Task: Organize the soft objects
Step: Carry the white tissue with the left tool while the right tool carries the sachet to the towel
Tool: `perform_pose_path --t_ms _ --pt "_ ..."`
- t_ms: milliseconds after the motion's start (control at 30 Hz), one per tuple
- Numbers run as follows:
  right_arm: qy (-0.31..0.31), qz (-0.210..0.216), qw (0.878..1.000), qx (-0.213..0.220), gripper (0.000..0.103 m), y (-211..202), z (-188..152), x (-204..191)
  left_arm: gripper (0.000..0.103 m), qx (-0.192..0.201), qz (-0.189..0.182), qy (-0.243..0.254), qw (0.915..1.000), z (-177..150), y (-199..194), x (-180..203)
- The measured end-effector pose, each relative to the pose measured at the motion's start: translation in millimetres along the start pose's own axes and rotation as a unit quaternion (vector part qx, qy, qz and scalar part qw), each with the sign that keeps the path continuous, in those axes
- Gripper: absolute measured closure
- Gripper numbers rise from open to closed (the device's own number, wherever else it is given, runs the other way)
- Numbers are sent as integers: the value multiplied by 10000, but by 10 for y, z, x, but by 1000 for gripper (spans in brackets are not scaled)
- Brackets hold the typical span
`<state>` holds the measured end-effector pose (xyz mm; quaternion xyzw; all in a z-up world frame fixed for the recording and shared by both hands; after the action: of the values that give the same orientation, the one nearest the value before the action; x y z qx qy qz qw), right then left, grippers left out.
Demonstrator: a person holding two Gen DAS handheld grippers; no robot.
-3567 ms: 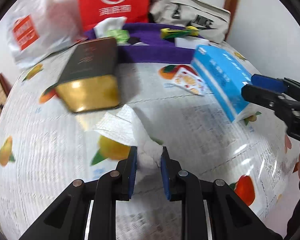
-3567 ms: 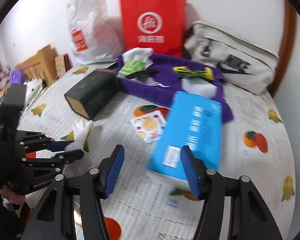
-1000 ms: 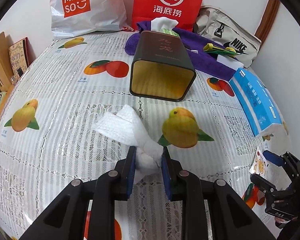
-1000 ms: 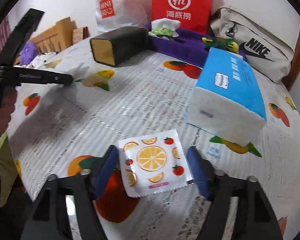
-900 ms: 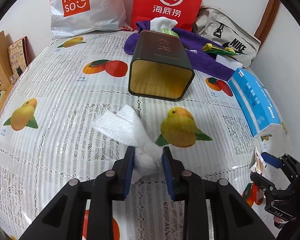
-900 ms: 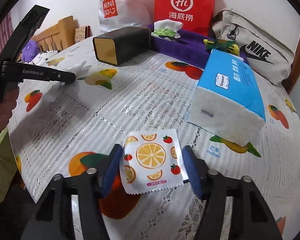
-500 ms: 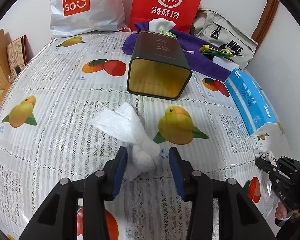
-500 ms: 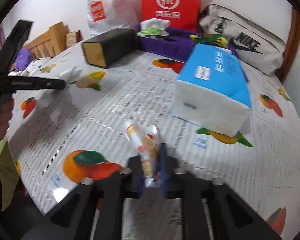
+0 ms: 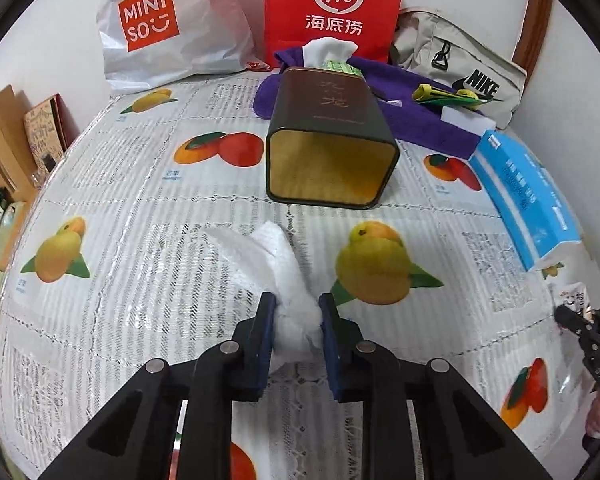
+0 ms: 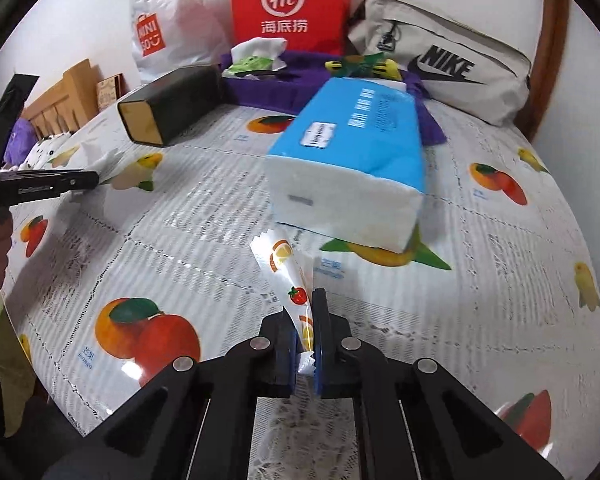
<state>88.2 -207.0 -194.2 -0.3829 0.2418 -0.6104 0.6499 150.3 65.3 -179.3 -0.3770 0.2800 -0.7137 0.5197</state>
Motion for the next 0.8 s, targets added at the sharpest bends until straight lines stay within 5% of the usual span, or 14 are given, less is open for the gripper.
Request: perform_pose_path --t_ms 333,800 --pt "168 204 9996 22 97 -89 163 43 82 232 -325 -43 9992 147 -253 150" --pt "318 286 9984 357 97 -241 837 184 82 616 -437 102 9971 728 -510 237"
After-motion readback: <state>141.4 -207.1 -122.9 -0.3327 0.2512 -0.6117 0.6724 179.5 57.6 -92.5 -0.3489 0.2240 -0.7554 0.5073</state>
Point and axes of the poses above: each gripper's, at about its wrist camera, not at the fingertips, and y roughly the way its jaws point, x to its right, z to its top, the point moved 3 cm from there along y, roughly the way its jaws point, and after that the axes turned 12 degrees about -z, right-handed, at the moved point
